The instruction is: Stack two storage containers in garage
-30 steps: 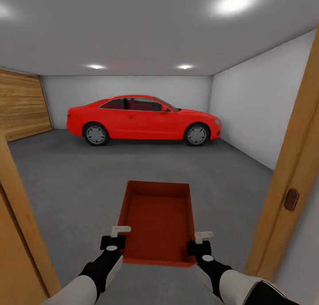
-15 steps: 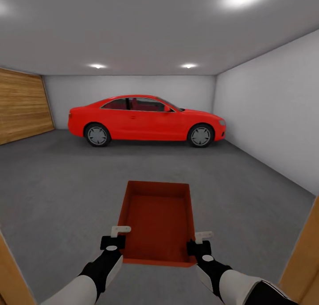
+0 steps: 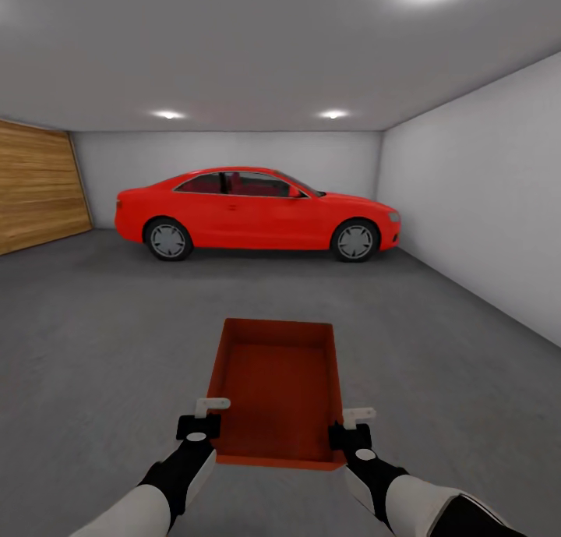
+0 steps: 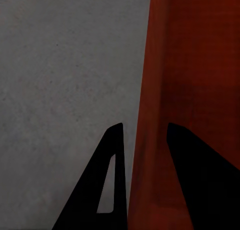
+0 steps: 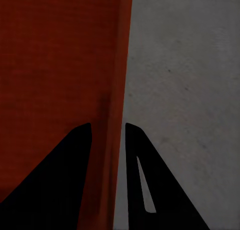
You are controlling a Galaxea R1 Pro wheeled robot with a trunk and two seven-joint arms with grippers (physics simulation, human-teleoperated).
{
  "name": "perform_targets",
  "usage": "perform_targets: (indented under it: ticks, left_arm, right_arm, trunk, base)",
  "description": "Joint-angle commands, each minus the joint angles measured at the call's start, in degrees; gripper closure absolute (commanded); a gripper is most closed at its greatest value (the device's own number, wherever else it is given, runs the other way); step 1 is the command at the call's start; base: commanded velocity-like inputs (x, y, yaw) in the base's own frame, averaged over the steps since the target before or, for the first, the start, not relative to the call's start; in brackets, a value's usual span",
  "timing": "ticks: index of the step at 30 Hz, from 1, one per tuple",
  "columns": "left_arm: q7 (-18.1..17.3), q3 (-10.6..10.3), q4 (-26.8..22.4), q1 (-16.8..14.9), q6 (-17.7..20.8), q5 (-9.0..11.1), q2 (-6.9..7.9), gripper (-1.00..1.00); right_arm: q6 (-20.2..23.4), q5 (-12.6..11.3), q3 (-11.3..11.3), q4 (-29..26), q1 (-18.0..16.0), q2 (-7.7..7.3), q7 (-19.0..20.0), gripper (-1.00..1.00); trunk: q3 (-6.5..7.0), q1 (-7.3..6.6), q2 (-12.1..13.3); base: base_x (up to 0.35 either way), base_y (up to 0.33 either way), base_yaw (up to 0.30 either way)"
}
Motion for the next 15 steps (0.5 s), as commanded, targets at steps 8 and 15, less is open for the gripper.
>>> perform_targets:
  ticks: [8, 15]
  left_arm:
    - [0.51, 0.99, -0.71, -0.1, 0.31, 4.79, -0.53, 1.0]
    - [0.51, 0.99, -0.71, -0.1, 0.31, 4.79, -0.53, 1.0]
  right_arm:
    - [-0.41, -1.28, -0.07, 0.14, -0.03, 0.02, -2.24, 1.0]
    - [-0.46, -1.3, -0.07, 0.14, -0.03, 0.02, -2.25, 1.0]
  trunk:
    - [-0.06, 0.03, -0.03]
    - [-0.06, 0.03, -0.03]
  base:
    - [0.321, 0.0, 0.0]
    - [0.321, 0.0, 0.0]
